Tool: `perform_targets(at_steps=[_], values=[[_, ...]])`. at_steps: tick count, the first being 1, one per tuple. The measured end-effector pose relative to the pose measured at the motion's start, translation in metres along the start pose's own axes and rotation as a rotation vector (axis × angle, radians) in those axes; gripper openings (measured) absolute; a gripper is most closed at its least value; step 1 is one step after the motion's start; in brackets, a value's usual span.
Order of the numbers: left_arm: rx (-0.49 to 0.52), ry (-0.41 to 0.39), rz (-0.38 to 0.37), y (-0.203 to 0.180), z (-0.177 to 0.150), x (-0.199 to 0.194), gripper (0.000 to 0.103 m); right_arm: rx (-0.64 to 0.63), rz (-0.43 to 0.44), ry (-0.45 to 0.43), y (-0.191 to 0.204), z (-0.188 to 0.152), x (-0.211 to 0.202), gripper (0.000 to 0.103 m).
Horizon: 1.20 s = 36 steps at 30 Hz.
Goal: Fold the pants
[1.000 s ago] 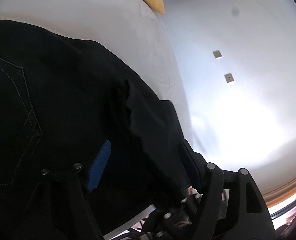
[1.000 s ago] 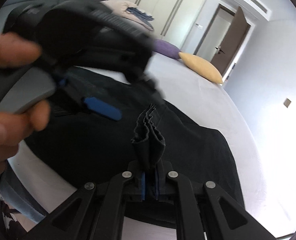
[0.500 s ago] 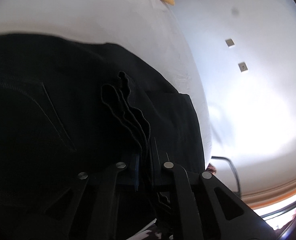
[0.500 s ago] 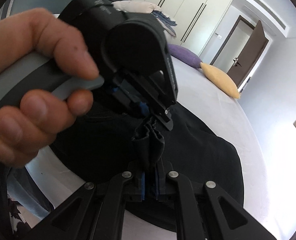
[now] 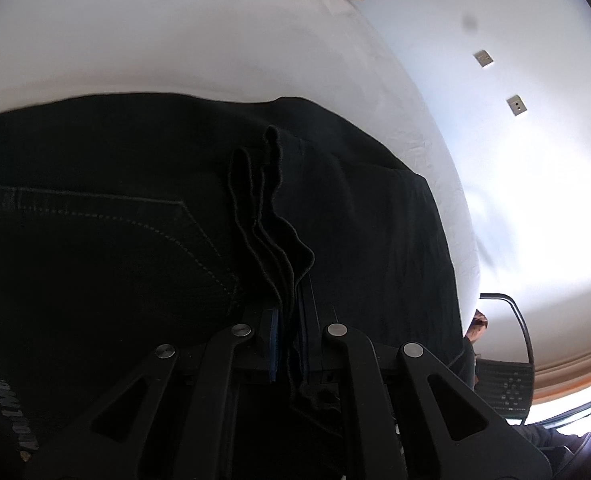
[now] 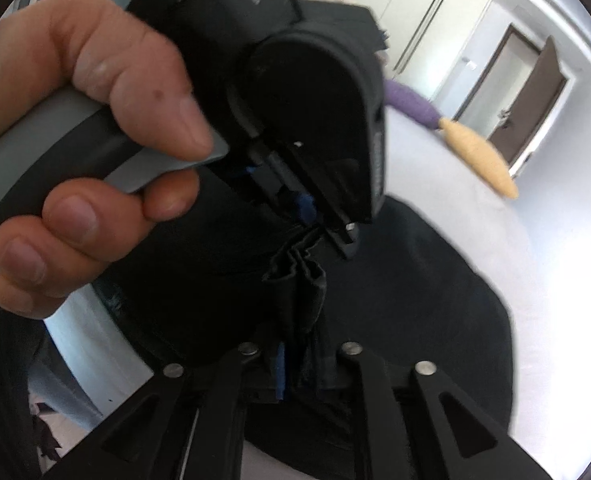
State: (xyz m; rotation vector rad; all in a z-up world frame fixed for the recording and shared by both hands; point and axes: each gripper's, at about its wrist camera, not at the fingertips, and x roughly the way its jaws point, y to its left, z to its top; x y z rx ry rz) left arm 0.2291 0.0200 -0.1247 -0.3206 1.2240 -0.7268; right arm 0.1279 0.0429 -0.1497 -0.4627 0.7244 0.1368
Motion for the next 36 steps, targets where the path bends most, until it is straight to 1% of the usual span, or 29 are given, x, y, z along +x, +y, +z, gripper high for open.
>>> perform_targets(at_steps=[2, 3, 4, 5, 6, 7, 9, 11, 12, 13, 15, 16, 17, 18, 19, 20, 21, 22, 23, 24, 26, 27, 28, 30, 31, 32, 33, 35, 36], values=[[-0.008, -0.005, -0.013, 0.003, -0.003, -0.002, 0.007, 0.003, 0.007, 0.001, 0.001, -0.002, 0.001, 0.017], [-0.010, -0.006, -0.016, 0.006, -0.004, -0.004, 0.008, 0.022, 0.028, 0.001, -0.006, -0.003, -0.001, 0.019], [-0.007, -0.006, -0.017, 0.007, -0.005, -0.005, 0.008, 0.043, 0.051, 0.005, -0.013, -0.004, -0.004, 0.025], [-0.004, -0.008, -0.015, 0.008, -0.004, -0.006, 0.009, 0.063, 0.073, 0.005, -0.019, -0.006, -0.007, 0.037], [0.007, -0.007, -0.001, 0.008, -0.008, -0.007, 0.009, 0.095, 0.114, 0.000, -0.028, -0.010, -0.014, 0.044], [0.018, -0.010, 0.029, 0.006, -0.007, -0.010, 0.010, 0.125, 0.156, -0.007, -0.038, -0.015, -0.024, 0.056], [0.050, -0.022, 0.103, 0.001, -0.005, -0.016, 0.010, 0.200, 0.231, -0.019, -0.062, -0.025, -0.043, 0.058], [0.063, -0.049, 0.201, -0.001, -0.002, -0.025, 0.009, 0.292, 0.295, -0.021, -0.088, -0.034, -0.058, 0.058], [0.067, -0.058, 0.233, -0.001, -0.002, -0.031, 0.009, 0.361, 0.351, -0.025, -0.109, -0.040, -0.065, 0.058], [0.085, -0.074, 0.267, -0.007, -0.003, -0.035, 0.009, 0.419, 0.400, -0.041, -0.130, -0.045, -0.069, 0.056], [0.163, -0.113, 0.288, -0.030, -0.009, -0.040, 0.009, 0.536, 0.464, -0.079, -0.175, -0.056, -0.077, 0.048], [0.215, -0.126, 0.286, -0.046, -0.015, -0.039, 0.009, 0.586, 0.488, -0.087, -0.202, -0.062, -0.072, 0.041], [0.272, -0.131, 0.290, -0.061, -0.022, -0.035, 0.009, 0.653, 0.522, -0.094, -0.227, -0.068, -0.069, 0.031], [0.319, -0.125, 0.302, -0.073, -0.028, -0.027, 0.009, 0.720, 0.553, -0.095, -0.244, -0.075, -0.069, 0.024], [0.356, -0.114, 0.320, -0.079, -0.033, -0.020, 0.009, 0.772, 0.579, -0.086, -0.274, -0.077, -0.050, 0.013], [0.383, -0.093, 0.343, -0.084, -0.039, -0.009, 0.010, 0.820, 0.605, -0.072, -0.290, -0.084, -0.041, 0.011], [0.384, -0.054, 0.361, -0.084, -0.044, 0.005, 0.009, 0.869, 0.646, -0.054, -0.310, -0.090, -0.028, 0.011], [0.365, -0.023, 0.367, -0.080, -0.048, 0.015, 0.010, 0.894, 0.673, -0.039, -0.319, -0.090, -0.025, 0.011], [0.342, -0.004, 0.368, -0.075, -0.052, 0.024, 0.009, 0.914, 0.707, -0.015, -0.330, -0.093, -0.013, 0.011], [0.333, -0.034, 0.358, -0.071, -0.057, 0.024, 0.009, 0.924, 0.724, 0.004, -0.339, -0.096, 0.001, 0.011], [0.305, -0.057, 0.334, -0.064, -0.061, 0.021, 0.009, 0.951, 0.737, 0.024, -0.339, -0.098, 0.017, 0.011], [0.273, -0.064, 0.313, -0.059, -0.062, 0.019, 0.009, 0.986, 0.770, 0.042, -0.337, -0.101, 0.034, 0.011], [0.250, -0.069, 0.298, -0.056, -0.062, 0.019, 0.009, 1.016, 0.782, 0.057, -0.341, -0.104, 0.049, 0.011], [0.252, -0.072, 0.297, -0.051, -0.065, 0.017, 0.009, 1.059, 0.767, 0.099, -0.342, -0.109, 0.079, 0.011], [0.262, -0.072, 0.306, -0.052, -0.066, 0.018, 0.009, 1.082, 0.781, 0.113, -0.339, -0.114, 0.093, 0.011], [0.268, -0.070, 0.314, -0.053, -0.066, 0.019, 0.009, 1.117, 0.796, 0.128, -0.340, -0.120, 0.104, 0.004], [0.270, -0.069, 0.320, -0.057, -0.069, 0.022, 0.009, 1.135, 0.802, 0.138, -0.340, -0.120, 0.115, 0.000], [0.267, -0.068, 0.322, -0.061, -0.067, 0.026, 0.009, 1.167, 0.829, 0.131, -0.332, -0.120, 0.118, 0.000], [0.265, -0.069, 0.318, -0.062, -0.067, 0.027, 0.009, 1.158, 0.837, 0.132, -0.325, -0.123, 0.110, 0.000]])
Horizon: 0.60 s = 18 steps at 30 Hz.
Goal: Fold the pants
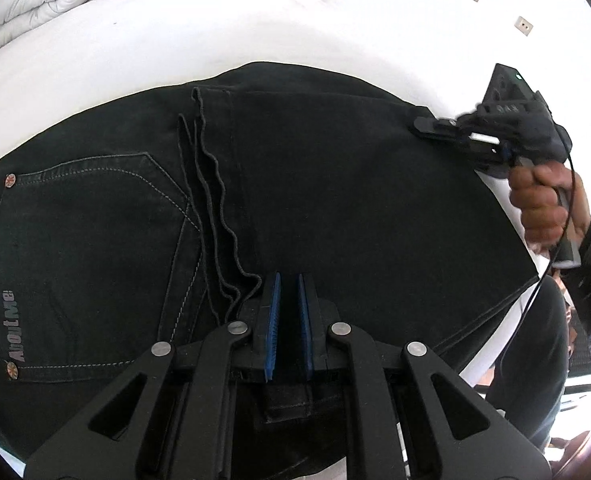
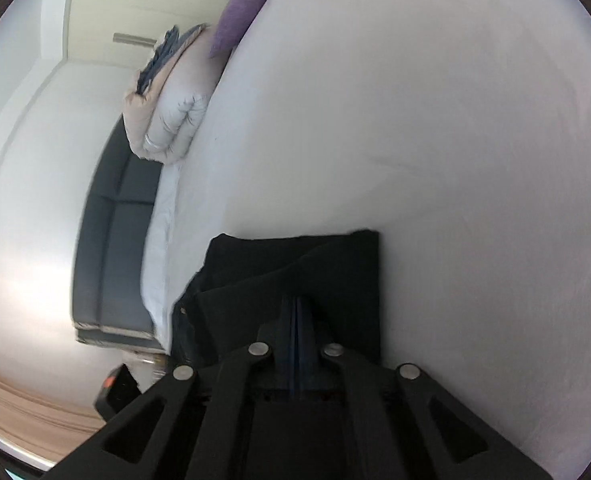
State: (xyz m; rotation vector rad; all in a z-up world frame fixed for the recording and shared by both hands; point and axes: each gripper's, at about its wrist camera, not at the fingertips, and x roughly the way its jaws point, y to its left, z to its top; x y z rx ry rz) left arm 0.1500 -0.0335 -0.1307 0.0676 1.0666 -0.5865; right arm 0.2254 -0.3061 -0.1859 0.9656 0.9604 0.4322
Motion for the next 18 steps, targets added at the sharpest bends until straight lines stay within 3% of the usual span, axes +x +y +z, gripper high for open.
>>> perform_targets(at_steps=[5, 12, 18], values=[[-0.013, -0.006, -0.021, 0.000, -0.006, 0.003, 0.009, -0.066, -0.023, 0.078, 0.009, -0.044, -0.002, 0.000], [-0.011, -0.020, -0.034, 0.016, -0.013, -0.008, 0.009, -0.033, -0.017, 0.115, 0.018, -0.101, -0.016, 0.000], [-0.011, -0.039, -0.041, 0.021, -0.016, -0.016, 0.009, -0.006, -0.034, 0.106, 0.013, -0.120, -0.014, 0.000]])
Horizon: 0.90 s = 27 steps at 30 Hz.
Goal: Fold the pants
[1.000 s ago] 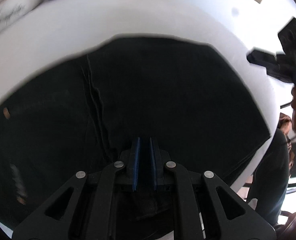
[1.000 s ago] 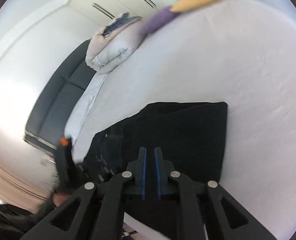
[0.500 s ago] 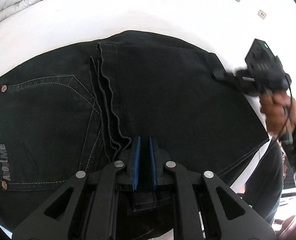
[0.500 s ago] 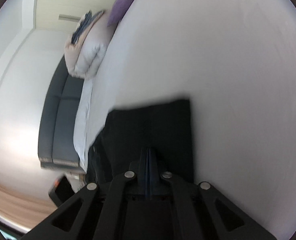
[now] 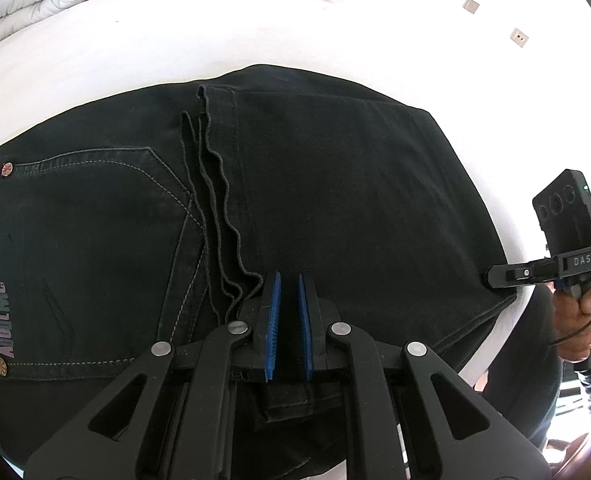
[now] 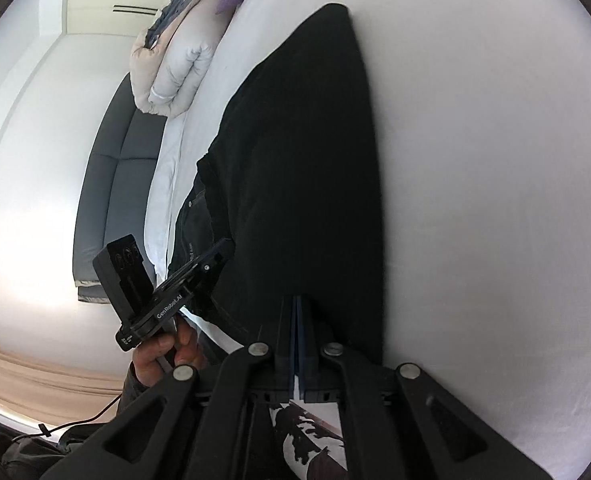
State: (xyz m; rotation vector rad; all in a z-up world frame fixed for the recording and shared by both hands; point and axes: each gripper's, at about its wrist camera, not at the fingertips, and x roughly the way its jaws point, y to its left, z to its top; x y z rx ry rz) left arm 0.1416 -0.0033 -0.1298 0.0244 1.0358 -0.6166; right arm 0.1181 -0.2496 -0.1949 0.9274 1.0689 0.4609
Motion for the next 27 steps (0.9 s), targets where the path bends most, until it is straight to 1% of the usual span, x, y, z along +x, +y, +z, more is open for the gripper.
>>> perform_targets(at_steps=[2, 5, 10, 12, 14, 16, 17, 19, 21, 22, 23, 24, 25, 26, 27], values=[[-0.001, -0.009, -0.004, 0.002, -0.003, -0.002, 0.009, -0.020, -0.002, -0.016, -0.001, -0.003, 0.001, 0.000], [-0.030, -0.022, -0.030, 0.008, -0.007, -0.007, 0.009, -0.045, 0.044, -0.049, -0.010, -0.008, 0.000, 0.000], [-0.088, -0.058, -0.072, 0.017, -0.015, -0.018, 0.009, -0.076, -0.020, -0.063, -0.003, -0.011, 0.001, 0.000], [-0.111, -0.108, -0.082, 0.021, -0.024, -0.036, 0.009, -0.079, -0.026, -0.068, -0.003, -0.012, 0.000, 0.000], [-0.144, -0.162, -0.071, 0.028, -0.035, -0.056, 0.009, -0.077, -0.028, -0.074, -0.003, -0.012, 0.000, 0.000], [-0.218, -0.217, -0.070, 0.046, -0.049, -0.085, 0.009, -0.073, -0.035, -0.078, -0.002, -0.012, 0.000, 0.000], [-0.281, -0.256, -0.083, 0.062, -0.061, -0.102, 0.009, -0.072, -0.037, -0.081, -0.001, -0.012, 0.000, 0.000], [-0.373, -0.319, -0.100, 0.086, -0.080, -0.125, 0.010, -0.062, -0.031, -0.091, -0.001, -0.012, 0.000, 0.000], [-0.456, -0.395, -0.079, 0.111, -0.101, -0.155, 0.021, -0.048, -0.017, -0.099, -0.004, -0.012, -0.001, 0.000], [-0.489, -0.430, -0.070, 0.120, -0.111, -0.166, 0.046, -0.046, -0.014, -0.102, -0.004, -0.012, -0.001, 0.000], [-0.546, -0.485, -0.061, 0.132, -0.126, -0.179, 0.085, -0.044, -0.011, -0.105, -0.006, -0.012, 0.000, 0.000], [-0.592, -0.528, -0.055, 0.140, -0.137, -0.189, 0.097, -0.038, -0.008, -0.109, -0.006, -0.012, -0.001, 0.000], [-0.655, -0.582, -0.049, 0.150, -0.151, -0.198, 0.102, -0.033, -0.005, -0.112, -0.006, -0.012, -0.001, 0.000], [-0.713, -0.608, -0.057, 0.162, -0.162, -0.201, 0.102, -0.028, -0.002, -0.116, -0.006, -0.012, -0.002, 0.000], [-0.743, -0.589, -0.073, 0.171, -0.166, -0.199, 0.102, -0.024, -0.001, -0.120, -0.006, -0.012, -0.002, 0.000]])
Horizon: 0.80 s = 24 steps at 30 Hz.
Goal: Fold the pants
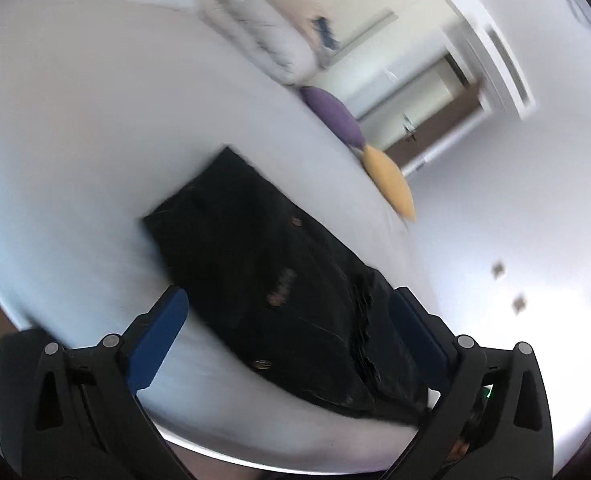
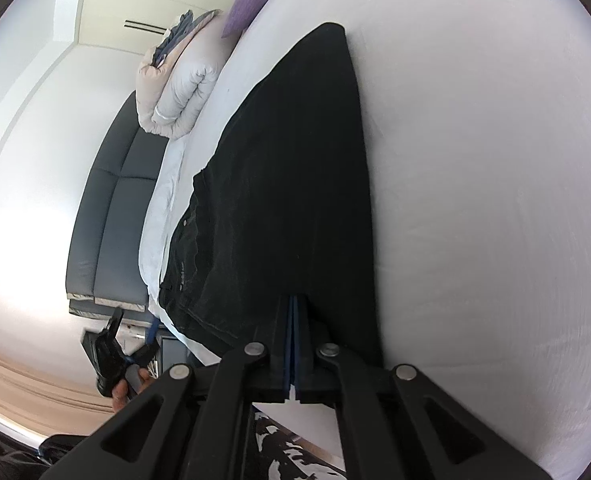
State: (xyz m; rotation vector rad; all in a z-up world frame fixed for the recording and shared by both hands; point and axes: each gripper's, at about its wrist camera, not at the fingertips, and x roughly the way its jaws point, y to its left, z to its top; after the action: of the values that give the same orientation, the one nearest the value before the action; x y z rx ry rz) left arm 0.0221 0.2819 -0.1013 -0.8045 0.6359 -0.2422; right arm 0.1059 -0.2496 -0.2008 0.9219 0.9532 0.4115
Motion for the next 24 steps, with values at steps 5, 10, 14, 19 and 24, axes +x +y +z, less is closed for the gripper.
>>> perform_targets(at_steps=[5, 10, 14, 19, 24], values=[[-0.141, 0.038, -0.057, 0.032, 0.010, 0.007, 0.101, 0.006, 0.004, -0.007, -0.001, 0.000, -0.002, 0.000], [-0.209, 0.057, -0.082, 0.052, 0.014, 0.023, 0.100, 0.016, 0.012, -0.004, -0.003, 0.000, -0.002, 0.000], [-0.270, 0.044, -0.108, 0.062, 0.008, 0.028, 0.100, 0.016, 0.012, 0.000, -0.004, 0.001, -0.003, 0.000], [-0.314, 0.035, -0.121, 0.071, 0.010, 0.035, 0.095, 0.020, 0.023, 0.001, -0.006, 0.002, -0.003, 0.000], [-0.389, 0.054, -0.148, 0.073, 0.016, 0.044, 0.063, 0.033, 0.055, -0.015, -0.006, 0.002, -0.010, 0.000]])
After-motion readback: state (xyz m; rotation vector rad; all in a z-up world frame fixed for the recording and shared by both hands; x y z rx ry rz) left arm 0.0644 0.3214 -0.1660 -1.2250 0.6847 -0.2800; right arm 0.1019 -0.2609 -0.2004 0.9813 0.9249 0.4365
